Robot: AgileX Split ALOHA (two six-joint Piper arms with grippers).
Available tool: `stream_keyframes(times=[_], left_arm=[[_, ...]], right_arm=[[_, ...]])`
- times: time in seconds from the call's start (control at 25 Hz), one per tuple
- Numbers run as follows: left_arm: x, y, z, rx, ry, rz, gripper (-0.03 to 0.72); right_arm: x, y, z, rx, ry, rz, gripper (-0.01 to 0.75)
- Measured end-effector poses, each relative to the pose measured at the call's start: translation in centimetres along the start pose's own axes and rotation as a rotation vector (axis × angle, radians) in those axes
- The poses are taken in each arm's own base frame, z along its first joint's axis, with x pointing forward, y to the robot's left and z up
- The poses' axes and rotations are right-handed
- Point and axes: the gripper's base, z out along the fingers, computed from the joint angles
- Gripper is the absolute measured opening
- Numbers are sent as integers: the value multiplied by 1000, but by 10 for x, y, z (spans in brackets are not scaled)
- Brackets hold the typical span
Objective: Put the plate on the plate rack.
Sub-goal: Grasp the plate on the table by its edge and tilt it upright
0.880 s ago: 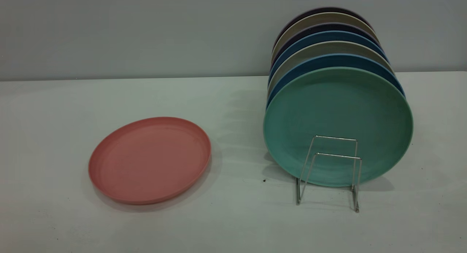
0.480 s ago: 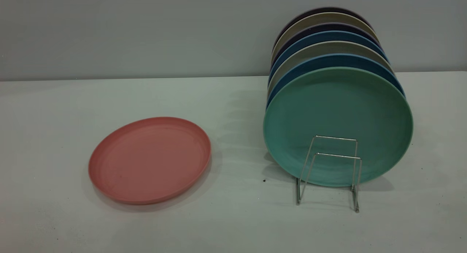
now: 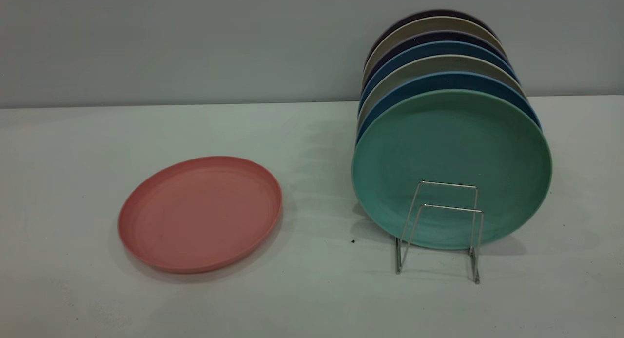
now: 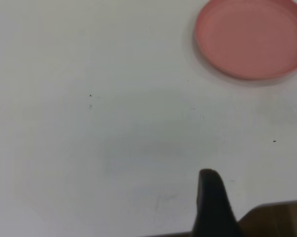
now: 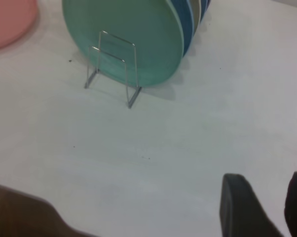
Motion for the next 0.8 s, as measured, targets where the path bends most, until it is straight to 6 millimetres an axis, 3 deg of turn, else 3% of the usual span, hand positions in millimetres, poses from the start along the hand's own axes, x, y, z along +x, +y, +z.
stream_keyframes(times=[0.8], left_arm=[[-3, 3, 4, 26, 28, 20, 484]], right_arm=[[-3, -1, 0, 11, -22, 58, 239]])
